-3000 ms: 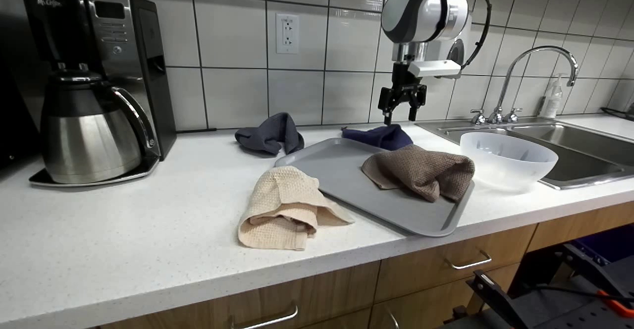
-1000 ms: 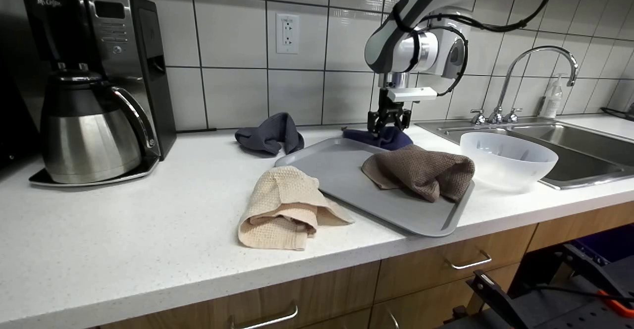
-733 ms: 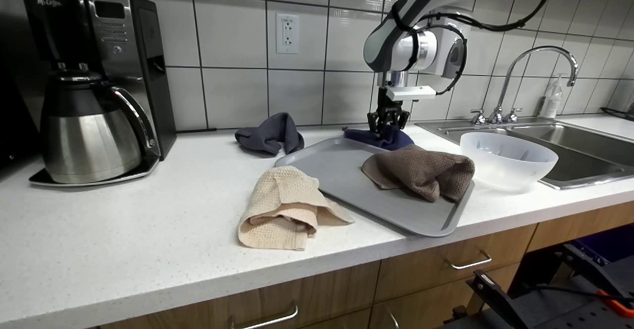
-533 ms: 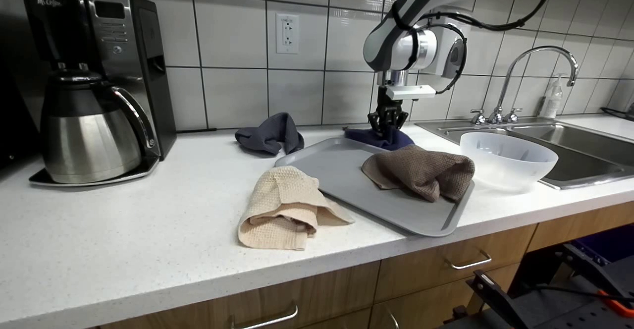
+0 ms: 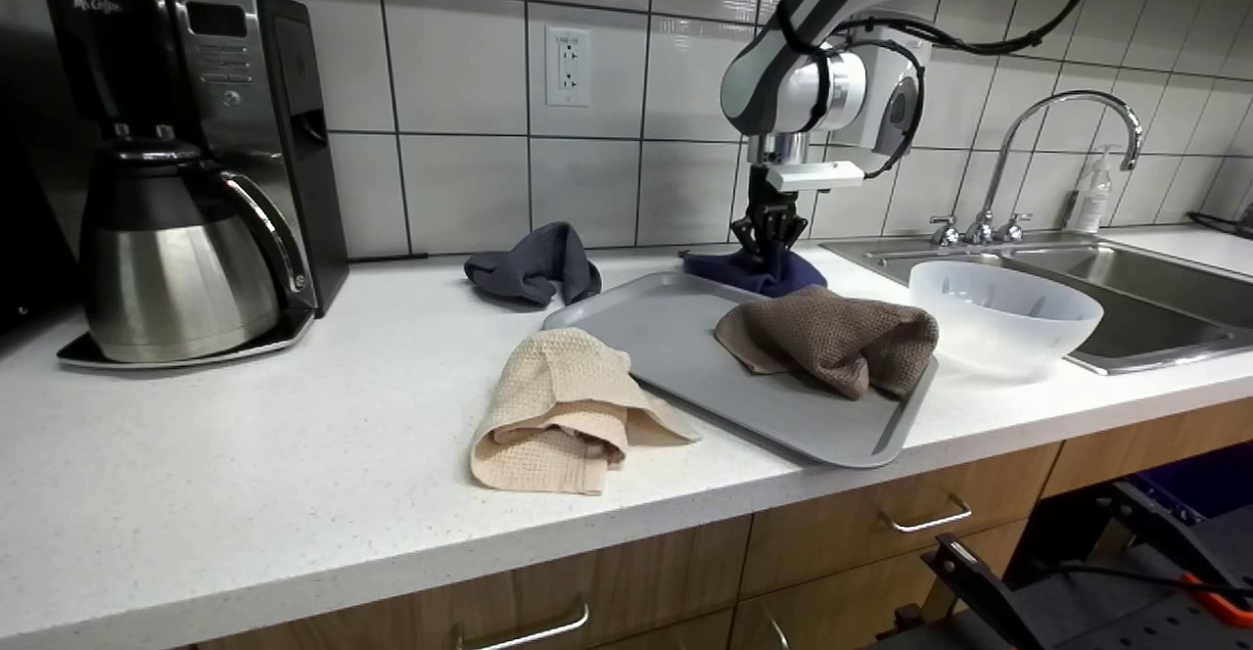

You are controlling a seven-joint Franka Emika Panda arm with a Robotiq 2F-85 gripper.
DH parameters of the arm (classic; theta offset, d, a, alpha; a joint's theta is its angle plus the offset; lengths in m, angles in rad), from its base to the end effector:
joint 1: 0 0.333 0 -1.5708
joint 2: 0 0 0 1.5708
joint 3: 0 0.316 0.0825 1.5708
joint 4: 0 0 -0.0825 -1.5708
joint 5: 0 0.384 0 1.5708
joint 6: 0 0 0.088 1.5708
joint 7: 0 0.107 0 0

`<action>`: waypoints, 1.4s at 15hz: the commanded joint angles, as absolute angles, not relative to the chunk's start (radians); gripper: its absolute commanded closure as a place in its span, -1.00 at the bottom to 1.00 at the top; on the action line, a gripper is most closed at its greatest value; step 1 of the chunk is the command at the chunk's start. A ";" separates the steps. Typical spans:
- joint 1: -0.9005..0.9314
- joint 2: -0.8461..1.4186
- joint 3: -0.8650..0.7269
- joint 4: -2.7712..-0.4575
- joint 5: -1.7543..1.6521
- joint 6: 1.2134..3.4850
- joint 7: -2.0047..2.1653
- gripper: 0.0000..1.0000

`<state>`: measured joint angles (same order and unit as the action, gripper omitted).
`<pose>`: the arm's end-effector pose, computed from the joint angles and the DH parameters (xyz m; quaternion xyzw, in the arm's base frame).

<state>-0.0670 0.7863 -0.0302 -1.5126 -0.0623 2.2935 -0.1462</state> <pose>0.7078 -0.0670 0.1967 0.9982 0.0495 -0.0068 0.0334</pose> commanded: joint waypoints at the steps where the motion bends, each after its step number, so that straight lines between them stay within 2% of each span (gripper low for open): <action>1: -0.062 0.696 -0.042 -1.584 -0.115 2.253 -0.188 0.97; 21: -0.047 0.313 -0.029 -1.971 -0.263 2.409 -0.319 0.97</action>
<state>-0.0519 0.4041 -0.0358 -1.8741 -0.2302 2.3656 -0.2948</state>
